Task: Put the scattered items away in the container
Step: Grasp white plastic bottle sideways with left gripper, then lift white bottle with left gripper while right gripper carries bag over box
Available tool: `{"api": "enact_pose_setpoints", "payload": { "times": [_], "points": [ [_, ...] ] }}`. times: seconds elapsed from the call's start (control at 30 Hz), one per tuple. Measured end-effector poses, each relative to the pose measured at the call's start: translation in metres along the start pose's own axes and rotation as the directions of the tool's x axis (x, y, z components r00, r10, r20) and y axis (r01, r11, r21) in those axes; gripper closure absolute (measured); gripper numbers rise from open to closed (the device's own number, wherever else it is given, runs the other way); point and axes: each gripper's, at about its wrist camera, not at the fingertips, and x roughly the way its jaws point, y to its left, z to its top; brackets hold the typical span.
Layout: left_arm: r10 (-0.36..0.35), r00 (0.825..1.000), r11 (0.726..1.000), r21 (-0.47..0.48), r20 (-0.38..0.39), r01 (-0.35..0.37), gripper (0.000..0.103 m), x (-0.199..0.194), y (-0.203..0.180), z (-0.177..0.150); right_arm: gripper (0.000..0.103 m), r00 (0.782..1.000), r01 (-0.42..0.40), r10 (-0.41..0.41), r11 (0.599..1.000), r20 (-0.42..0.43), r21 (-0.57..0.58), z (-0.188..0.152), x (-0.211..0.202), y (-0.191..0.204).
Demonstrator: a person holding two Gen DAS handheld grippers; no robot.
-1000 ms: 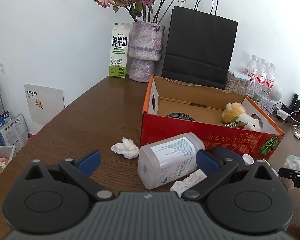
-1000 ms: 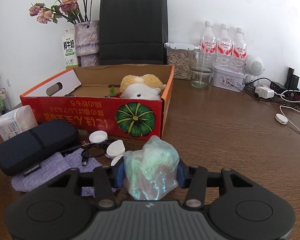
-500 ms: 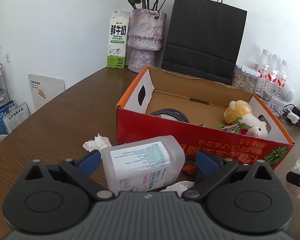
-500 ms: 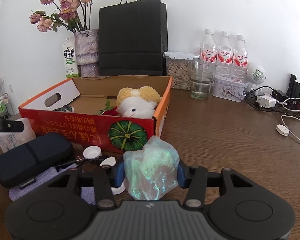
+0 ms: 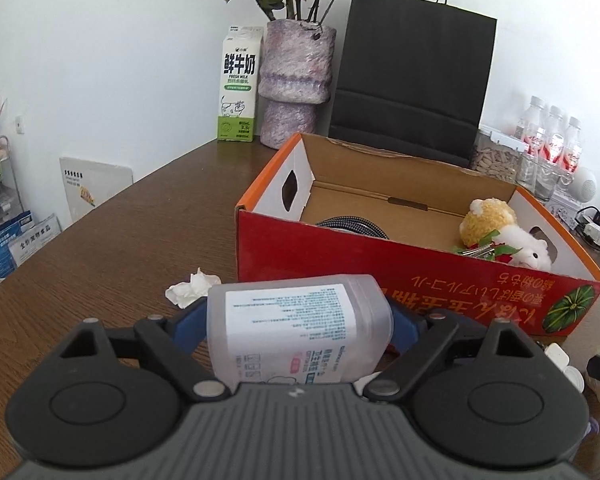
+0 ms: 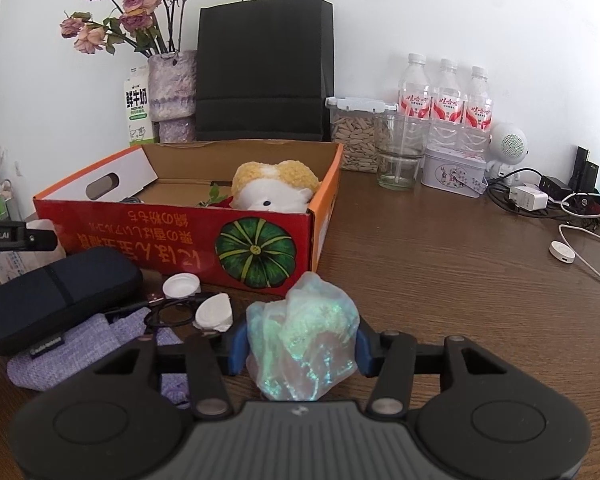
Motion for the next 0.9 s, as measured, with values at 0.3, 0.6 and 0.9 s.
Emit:
{"api": "enact_pose_setpoints", "payload": {
  "times": [0.3,0.6,0.9],
  "points": [
    [-0.036,0.999,0.999,0.013,0.034,0.036,0.013,-0.006,0.005,-0.007,0.054,1.0,0.019,-0.018,1.0,0.019,-0.019,-0.003,-0.001,0.004],
    [-0.053,0.996,0.999,0.004,0.068,0.053,0.013,-0.015,0.01,-0.006,0.054,0.999,0.035,-0.034,0.999,0.039,-0.011,-0.004,-0.006,0.008],
    [-0.091,0.989,0.996,0.026,0.115,0.089,0.013,-0.032,0.004,0.003,0.054,0.993,-0.017,0.016,1.0,0.114,0.011,0.013,-0.023,0.025]
  ]
}}
